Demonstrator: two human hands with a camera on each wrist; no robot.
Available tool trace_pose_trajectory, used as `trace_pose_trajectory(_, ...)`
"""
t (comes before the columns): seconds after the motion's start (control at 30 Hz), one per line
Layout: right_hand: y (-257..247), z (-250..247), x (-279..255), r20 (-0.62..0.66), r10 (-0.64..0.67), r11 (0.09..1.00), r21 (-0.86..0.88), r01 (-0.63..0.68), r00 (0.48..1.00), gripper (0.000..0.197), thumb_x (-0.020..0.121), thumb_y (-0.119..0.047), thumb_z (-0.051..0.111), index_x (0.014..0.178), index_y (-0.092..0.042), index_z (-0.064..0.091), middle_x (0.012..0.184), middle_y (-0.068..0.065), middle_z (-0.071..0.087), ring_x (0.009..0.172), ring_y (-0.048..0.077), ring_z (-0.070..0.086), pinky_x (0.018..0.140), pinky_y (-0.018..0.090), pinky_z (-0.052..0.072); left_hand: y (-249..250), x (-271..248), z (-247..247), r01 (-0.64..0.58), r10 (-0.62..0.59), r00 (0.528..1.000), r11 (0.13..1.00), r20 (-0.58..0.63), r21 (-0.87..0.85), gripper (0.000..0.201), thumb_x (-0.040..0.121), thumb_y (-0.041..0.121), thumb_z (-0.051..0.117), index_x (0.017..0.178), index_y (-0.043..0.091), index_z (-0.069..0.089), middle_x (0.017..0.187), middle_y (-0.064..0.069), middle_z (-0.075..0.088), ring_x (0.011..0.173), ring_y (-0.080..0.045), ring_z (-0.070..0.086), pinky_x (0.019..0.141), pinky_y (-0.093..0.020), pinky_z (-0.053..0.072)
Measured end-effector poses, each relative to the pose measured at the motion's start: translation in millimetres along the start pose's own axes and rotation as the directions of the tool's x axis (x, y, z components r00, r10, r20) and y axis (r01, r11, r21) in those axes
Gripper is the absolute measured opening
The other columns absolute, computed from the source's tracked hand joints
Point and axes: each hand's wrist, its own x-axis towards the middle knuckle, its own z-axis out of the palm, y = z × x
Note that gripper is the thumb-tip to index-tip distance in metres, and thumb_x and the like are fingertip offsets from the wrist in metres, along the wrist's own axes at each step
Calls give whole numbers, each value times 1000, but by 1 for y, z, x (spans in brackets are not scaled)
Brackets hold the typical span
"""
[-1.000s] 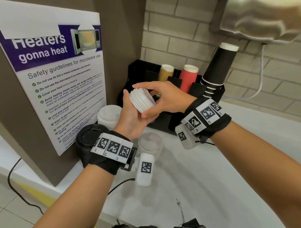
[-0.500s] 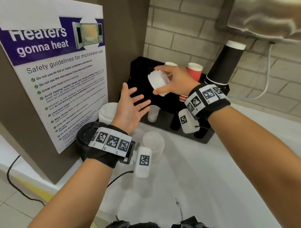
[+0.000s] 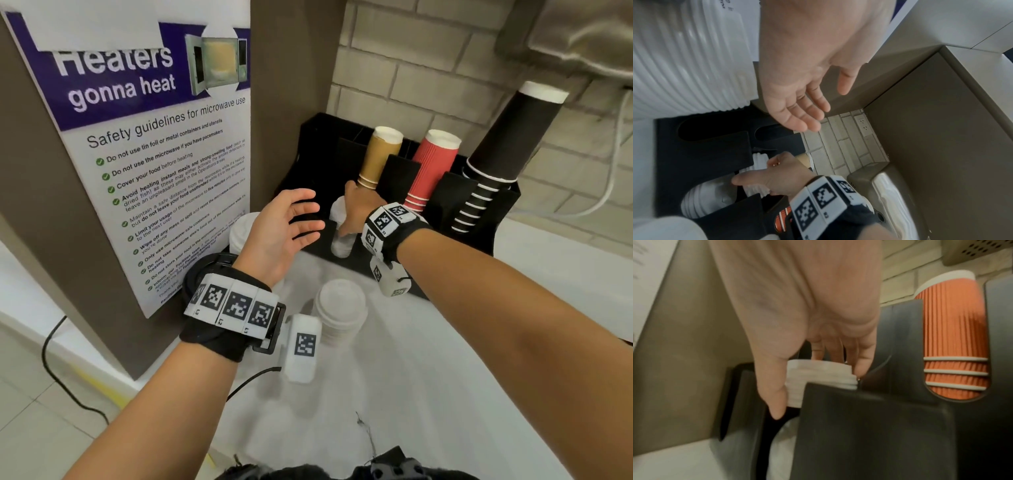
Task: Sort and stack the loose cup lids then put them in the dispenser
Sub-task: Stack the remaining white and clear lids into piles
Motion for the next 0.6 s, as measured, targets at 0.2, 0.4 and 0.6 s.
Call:
trace_pose_trajectory(0.2, -6, 6, 3, 108, 21, 996, -93, -11, 994, 79, 70, -29, 82, 128, -2, 35, 117, 14, 57, 102, 29, 62, 85, 38, 55, 1, -1, -4, 7, -7, 1000, 1000, -1, 4, 18, 98, 25, 47, 102, 19, 64, 92, 2, 62, 74, -13, 64, 73, -27, 51)
trace_pose_trajectory(0.4, -5, 13, 5, 145, 33, 987, -163, -9, 989, 82, 71, -29, 82, 133, -3, 35, 134, 17, 42, 118, 31, 52, 93, 39, 50, 1, -3, -3, 6, -6, 1000, 1000, 2, 16, 17, 98, 25, 49, 101, 20, 64, 92, 1, 62, 75, -14, 63, 76, -29, 50)
trace_pose_trajectory(0.6, -4, 10, 11, 244, 8, 964, -258, 57, 970, 58, 75, -27, 76, 124, -7, 51, 119, 10, 53, 108, 21, 55, 83, 29, 49, 2, -3, -4, -4, 3, 1000, 1000, 5, 14, 17, 98, 25, 49, 102, 19, 64, 93, 1, 61, 75, -13, 64, 76, -29, 51)
